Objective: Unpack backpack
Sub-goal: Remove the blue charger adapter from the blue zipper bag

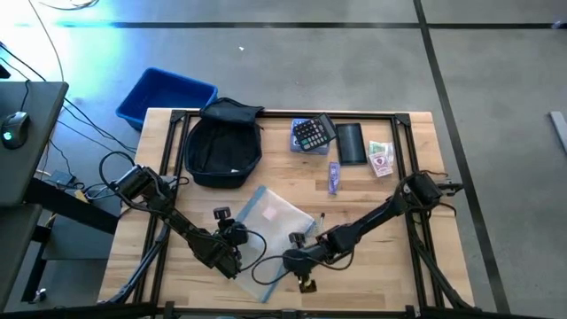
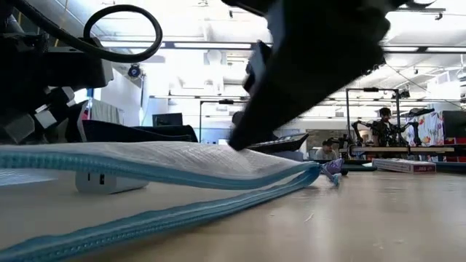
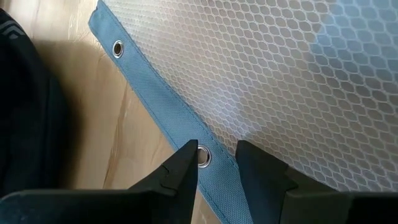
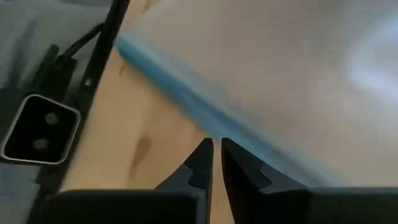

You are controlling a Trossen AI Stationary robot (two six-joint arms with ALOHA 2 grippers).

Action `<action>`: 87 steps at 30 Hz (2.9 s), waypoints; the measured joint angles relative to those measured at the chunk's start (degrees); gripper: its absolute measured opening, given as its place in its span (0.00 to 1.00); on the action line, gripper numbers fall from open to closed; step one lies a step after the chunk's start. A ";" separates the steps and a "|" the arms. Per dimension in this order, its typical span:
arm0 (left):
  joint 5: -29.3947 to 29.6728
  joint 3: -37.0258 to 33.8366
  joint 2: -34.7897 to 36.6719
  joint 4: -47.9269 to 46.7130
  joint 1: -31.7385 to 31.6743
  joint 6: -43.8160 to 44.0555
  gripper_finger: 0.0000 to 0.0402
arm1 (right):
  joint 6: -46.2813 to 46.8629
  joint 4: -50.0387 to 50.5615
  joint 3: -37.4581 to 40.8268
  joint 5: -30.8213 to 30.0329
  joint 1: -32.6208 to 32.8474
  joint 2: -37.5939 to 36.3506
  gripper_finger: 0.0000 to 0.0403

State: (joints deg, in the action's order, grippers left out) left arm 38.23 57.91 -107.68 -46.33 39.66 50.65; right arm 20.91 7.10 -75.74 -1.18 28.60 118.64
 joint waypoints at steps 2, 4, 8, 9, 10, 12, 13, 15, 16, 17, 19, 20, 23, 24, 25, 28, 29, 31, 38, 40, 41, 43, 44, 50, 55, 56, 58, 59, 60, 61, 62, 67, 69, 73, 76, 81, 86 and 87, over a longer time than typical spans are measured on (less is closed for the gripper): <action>-0.01 0.00 0.00 0.02 0.00 0.19 0.23 | 3.67 0.18 0.04 0.62 -0.01 1.02 0.06; -0.01 0.00 0.00 0.02 0.00 0.22 0.23 | 4.71 -0.05 0.08 0.49 -0.72 1.73 0.06; -0.04 0.00 0.00 0.09 0.00 0.27 0.23 | 2.84 -6.66 0.08 -7.65 -2.07 3.37 0.06; -0.04 0.00 0.00 0.13 -0.02 0.27 0.23 | 2.78 -8.23 0.08 -9.08 -2.38 3.52 0.06; -0.04 0.00 0.00 0.17 -0.02 0.25 0.23 | 2.19 -9.45 0.09 -10.08 -2.64 3.53 0.07; -0.04 0.00 0.00 0.27 -0.02 0.25 0.23 | 0.21 -11.93 0.07 -12.70 -3.01 3.51 0.08; -0.04 0.00 0.00 0.40 -0.02 0.23 0.23 | -1.01 -12.94 0.06 -14.28 -3.09 3.51 0.10; 0.01 0.00 0.00 0.66 -0.04 0.15 0.23 | -4.16 -15.26 0.08 -16.28 -3.11 3.51 0.13; 0.02 0.00 0.00 0.82 -0.04 -0.40 0.23 | -5.23 -16.51 0.08 -16.90 -3.11 3.51 0.16; 0.06 0.00 0.00 1.16 -0.04 -1.57 0.23 | -6.16 -17.65 0.07 -17.58 -3.12 3.51 0.19; 0.34 0.00 0.00 2.11 -0.04 -3.90 0.23 | -8.49 -18.73 0.06 -19.84 -3.13 3.51 0.26; 0.81 0.00 0.00 2.87 -0.04 -5.03 0.23 | -9.68 -18.97 0.06 -21.12 -3.27 3.51 0.29; 2.29 0.00 -0.02 5.51 -0.04 -8.70 0.23 | -11.72 -20.64 0.08 -22.17 -4.40 3.51 0.40; 2.44 0.00 -0.02 6.09 -0.04 -10.16 0.23 | -11.87 -21.13 0.08 -21.09 -4.93 3.51 0.44; 2.66 0.00 -0.02 6.73 -0.04 -11.60 0.23 | -11.90 -21.45 0.08 -19.54 -5.39 3.51 0.47; 3.98 0.00 -0.02 8.09 -0.04 -15.35 0.23 | -12.12 -21.75 0.08 -14.11 -6.26 3.51 0.54; 4.36 0.00 -0.02 8.38 -0.02 -16.49 0.23 | -12.43 -21.91 0.08 -12.84 -6.29 3.51 0.56; 4.49 0.00 -0.02 9.09 -0.02 -18.21 0.23 | -13.86 -21.94 0.08 -11.53 -5.88 3.51 0.58; 1.08 0.01 -0.02 16.13 2.08 -31.15 0.14 | -20.94 -21.56 0.08 -10.40 -3.11 3.51 0.57; 1.11 0.07 -0.02 16.48 2.69 -32.73 0.08 | -21.18 -21.54 0.08 -11.73 -2.42 3.51 0.56; 1.67 0.07 -0.02 15.85 2.80 -32.28 0.05 | -21.15 -21.54 0.08 -12.60 -2.13 3.51 0.56; 3.46 0.07 -0.02 13.96 2.73 -29.54 0.01 | -19.56 -21.18 0.08 -14.99 -1.89 3.51 0.56; 4.23 0.07 -0.02 13.02 2.65 -28.08 0.01 | -18.04 -20.40 0.08 -15.89 -1.88 3.50 0.56; 4.09 0.04 -0.02 12.80 0.24 -25.74 0.01 | -7.27 -13.71 0.08 -17.13 -4.01 3.71 0.56; 2.02 -0.02 -0.02 18.10 -1.94 -30.55 0.00 | -6.88 -14.87 0.08 -16.33 -6.43 5.24 0.57; 1.30 -0.02 -0.27 19.43 -2.22 -31.98 0.00 | -6.93 -15.07 0.08 -16.15 -6.77 5.63 0.58; -0.25 -0.09 -0.43 21.41 -2.54 -35.11 0.00 | -7.27 -14.62 0.08 -16.30 -7.29 5.78 0.61; -1.30 -0.13 -0.65 22.49 -2.55 -36.31 0.00 | -7.57 -14.18 0.06 -16.28 -7.53 5.77 0.63; -1.89 -0.10 -0.83 23.63 -2.58 -37.24 0.00 | -7.88 -13.84 0.06 -16.62 -7.63 5.76 0.64; -2.01 -0.06 -1.08 24.58 -2.54 -37.91 0.00 | -7.99 -13.76 0.06 -16.97 -7.67 5.77 0.66; -2.20 0.02 -1.33 25.29 -2.49 -38.37 0.00 | -7.99 -13.58 0.06 -17.36 -7.67 5.78 0.68; -2.53 0.04 -1.46 25.55 -2.36 -38.59 0.00 | -7.45 -11.83 -0.04 -15.39 -7.78 5.95 0.74; -2.62 0.06 -1.46 25.39 -2.36 -37.75 0.00 | -6.37 -9.32 0.03 -12.88 -7.87 6.41 0.74; -2.76 0.17 -1.46 23.39 -2.11 -36.02 0.00 | -6.88 -6.01 -0.45 -9.74 -7.63 6.18 0.74; -2.53 0.26 -1.46 20.29 -1.88 -33.88 0.00 | -7.78 -1.39 -1.81 -9.26 -6.63 5.55 0.74; -1.51 0.22 -1.44 17.01 -1.07 -31.16 0.00 | -10.83 3.31 -3.94 -9.42 -4.51 5.43 0.73; -0.97 0.11 -1.44 16.39 -0.21 -30.10 0.00 | -10.71 3.01 -3.96 -10.33 -4.09 5.43 0.61; -0.95 0.11 -1.46 16.38 -0.15 -29.91 0.00 | -10.62 3.09 -3.99 -10.26 -4.09 5.43 0.57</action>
State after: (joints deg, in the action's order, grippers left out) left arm 37.28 58.02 -109.14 -29.95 39.51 20.73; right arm 10.28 10.19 -79.72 -11.44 24.51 124.07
